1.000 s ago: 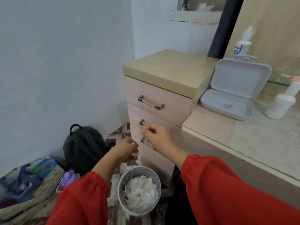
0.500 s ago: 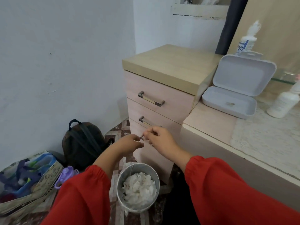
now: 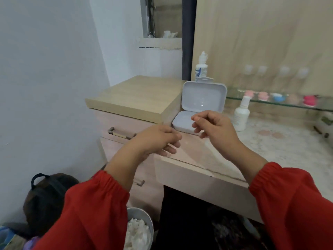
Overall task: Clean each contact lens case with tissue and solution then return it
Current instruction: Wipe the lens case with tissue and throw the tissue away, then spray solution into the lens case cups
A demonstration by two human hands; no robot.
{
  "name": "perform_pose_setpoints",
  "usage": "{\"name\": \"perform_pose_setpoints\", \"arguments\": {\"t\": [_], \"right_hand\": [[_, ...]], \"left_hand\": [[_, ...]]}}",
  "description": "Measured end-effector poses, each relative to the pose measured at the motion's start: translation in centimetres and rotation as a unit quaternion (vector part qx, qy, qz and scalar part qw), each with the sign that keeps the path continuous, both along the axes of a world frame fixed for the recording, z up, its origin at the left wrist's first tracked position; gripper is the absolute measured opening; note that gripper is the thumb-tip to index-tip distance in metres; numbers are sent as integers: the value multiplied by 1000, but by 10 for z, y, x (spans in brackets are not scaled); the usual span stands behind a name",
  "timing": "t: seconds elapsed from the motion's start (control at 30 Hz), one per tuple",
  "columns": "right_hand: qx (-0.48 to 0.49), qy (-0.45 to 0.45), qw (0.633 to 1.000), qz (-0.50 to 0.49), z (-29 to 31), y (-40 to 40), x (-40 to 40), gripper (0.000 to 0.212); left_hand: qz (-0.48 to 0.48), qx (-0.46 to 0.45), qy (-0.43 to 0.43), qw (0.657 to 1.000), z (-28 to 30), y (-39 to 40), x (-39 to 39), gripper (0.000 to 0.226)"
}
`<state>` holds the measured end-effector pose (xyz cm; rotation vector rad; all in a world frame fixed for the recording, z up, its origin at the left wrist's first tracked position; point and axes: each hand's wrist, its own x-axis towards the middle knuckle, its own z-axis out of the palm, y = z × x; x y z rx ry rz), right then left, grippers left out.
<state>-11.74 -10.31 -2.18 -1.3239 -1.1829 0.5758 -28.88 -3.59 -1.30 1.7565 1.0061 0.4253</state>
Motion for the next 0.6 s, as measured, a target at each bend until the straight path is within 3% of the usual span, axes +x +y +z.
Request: {"name": "perform_pose_setpoints", "arguments": {"t": [0.2,0.47,0.6], "right_hand": [[29,36,993,-111,-3,-30,79,15],[42,69,973,-216,-14,-58,161,16],[49,69,967,-239,-17,-61,191,17]], "left_hand": [[-23,35,-42,998,10,-19,95,17],[-55,168,-24,984,-11,-25,195,50],[4,184,-36,982,-32,-7,234,47]]}}
